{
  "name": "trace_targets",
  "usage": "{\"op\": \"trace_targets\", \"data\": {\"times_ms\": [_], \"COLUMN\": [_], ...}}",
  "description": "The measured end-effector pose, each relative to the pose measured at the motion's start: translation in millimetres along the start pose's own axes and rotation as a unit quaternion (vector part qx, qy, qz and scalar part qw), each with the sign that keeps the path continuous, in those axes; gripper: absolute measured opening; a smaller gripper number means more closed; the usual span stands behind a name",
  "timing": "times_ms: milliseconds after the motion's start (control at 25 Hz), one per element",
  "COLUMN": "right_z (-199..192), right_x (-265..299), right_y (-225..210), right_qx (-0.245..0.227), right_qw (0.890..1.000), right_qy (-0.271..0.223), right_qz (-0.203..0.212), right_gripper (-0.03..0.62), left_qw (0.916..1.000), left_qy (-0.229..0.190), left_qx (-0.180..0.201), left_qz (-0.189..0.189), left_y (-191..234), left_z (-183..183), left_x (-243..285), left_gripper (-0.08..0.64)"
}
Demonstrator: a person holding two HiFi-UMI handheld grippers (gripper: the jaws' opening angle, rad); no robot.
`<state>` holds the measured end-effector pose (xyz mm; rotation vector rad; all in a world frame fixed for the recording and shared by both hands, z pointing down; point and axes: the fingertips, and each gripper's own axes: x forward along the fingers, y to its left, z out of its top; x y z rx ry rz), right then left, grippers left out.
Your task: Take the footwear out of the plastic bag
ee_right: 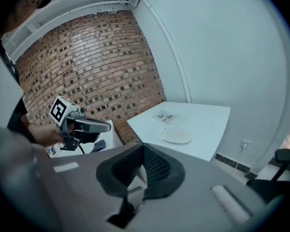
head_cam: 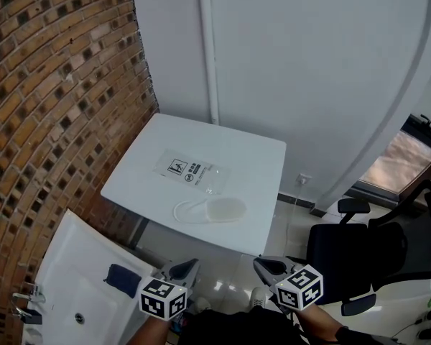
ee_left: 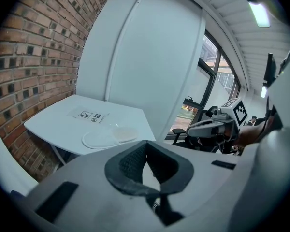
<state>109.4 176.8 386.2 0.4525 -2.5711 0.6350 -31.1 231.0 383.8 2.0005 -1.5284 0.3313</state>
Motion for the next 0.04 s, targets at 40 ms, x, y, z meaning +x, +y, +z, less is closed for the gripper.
{"op": "trace_targets", "data": {"times_ms": [40], "right_z": [-0.8], "right_x": [0.1], "right_y": [-0.2], "right_qx": [0.000], "right_qw": [1.000], "right_qy": [0.000], "right_qz": [0.000], "right_gripper": [0.000], "left_qw": [1.0000], "left_qy": [0.000], "left_qx": [0.000], "left_qz": [0.001], "left_y": [0.6], "left_z": [-0.6], "left_x": [-0.4], "left_gripper": [0.006]}}
